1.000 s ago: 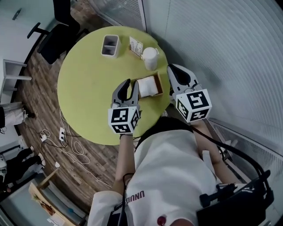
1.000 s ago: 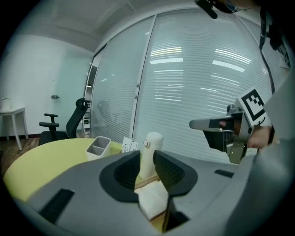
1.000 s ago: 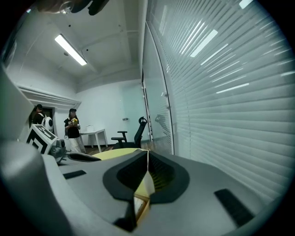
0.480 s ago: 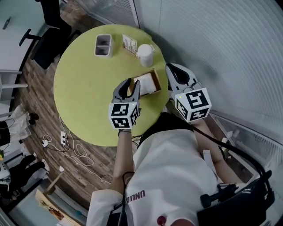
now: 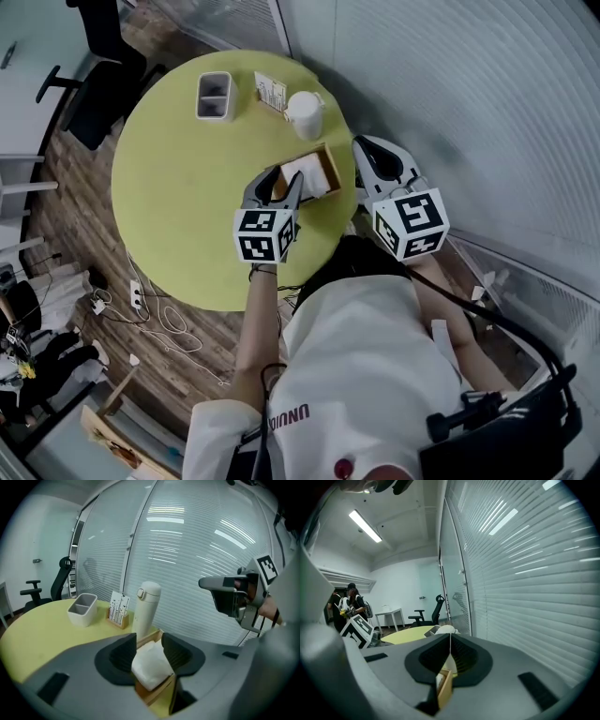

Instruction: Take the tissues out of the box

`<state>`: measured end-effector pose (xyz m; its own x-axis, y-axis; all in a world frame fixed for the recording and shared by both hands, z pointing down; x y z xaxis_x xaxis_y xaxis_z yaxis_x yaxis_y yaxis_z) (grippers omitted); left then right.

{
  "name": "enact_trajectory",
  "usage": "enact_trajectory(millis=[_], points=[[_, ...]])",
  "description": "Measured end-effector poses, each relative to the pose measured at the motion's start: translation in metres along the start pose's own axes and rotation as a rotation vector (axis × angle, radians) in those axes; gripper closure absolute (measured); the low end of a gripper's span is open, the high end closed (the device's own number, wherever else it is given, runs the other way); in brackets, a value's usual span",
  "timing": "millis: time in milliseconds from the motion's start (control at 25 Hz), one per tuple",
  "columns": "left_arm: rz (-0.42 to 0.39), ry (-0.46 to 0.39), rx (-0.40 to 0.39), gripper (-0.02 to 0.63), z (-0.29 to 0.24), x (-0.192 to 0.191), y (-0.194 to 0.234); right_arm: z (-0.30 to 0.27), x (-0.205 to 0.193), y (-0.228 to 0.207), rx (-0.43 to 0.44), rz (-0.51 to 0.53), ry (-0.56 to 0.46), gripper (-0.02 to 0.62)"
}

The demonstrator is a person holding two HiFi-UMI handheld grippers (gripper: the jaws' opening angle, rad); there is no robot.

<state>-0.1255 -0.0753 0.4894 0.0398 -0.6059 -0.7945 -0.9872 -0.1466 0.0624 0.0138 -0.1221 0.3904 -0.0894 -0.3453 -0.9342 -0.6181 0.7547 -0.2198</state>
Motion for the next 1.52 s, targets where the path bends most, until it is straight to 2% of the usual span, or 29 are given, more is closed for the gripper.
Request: enact_trajectory(millis=[360, 560, 960, 1520], points=[[-0.004, 0.104, -0.018, 0.408, -0.014, -0.019, -0.003, 0.006, -0.003, -0.005, -0.024, -0.009, 0.003, 0.575], [-0.006, 0.157, 0.002, 0.396, -0.02, -0.027, -0.002, 0.007, -0.003, -0.007, -0.033, -0.015, 0.006, 0.575], [-0.01, 0.264, -0.005, 0.396, -0.032, -0.046, -0.002, 0.006, -0.002, -0.007, -0.038, -0.014, 0.01, 0.575], [-0.019, 0.351, -0.004, 0.396, -0.041, -0.061, -0.003, 0.007, -0.004, -0.009, -0.049, -0.016, 0.018, 0.575]])
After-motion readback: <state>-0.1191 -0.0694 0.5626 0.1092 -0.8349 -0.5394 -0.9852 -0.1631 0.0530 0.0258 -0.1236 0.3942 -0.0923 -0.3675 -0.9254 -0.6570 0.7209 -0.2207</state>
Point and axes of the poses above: the fingertips, and each gripper's own axes: z backward along the fingers, y to its left, x out of its top, the point moved 2 cm from there along z, backward along the fingers, and after that the axes turned 11 degrees about x, right-handed, at the moved point
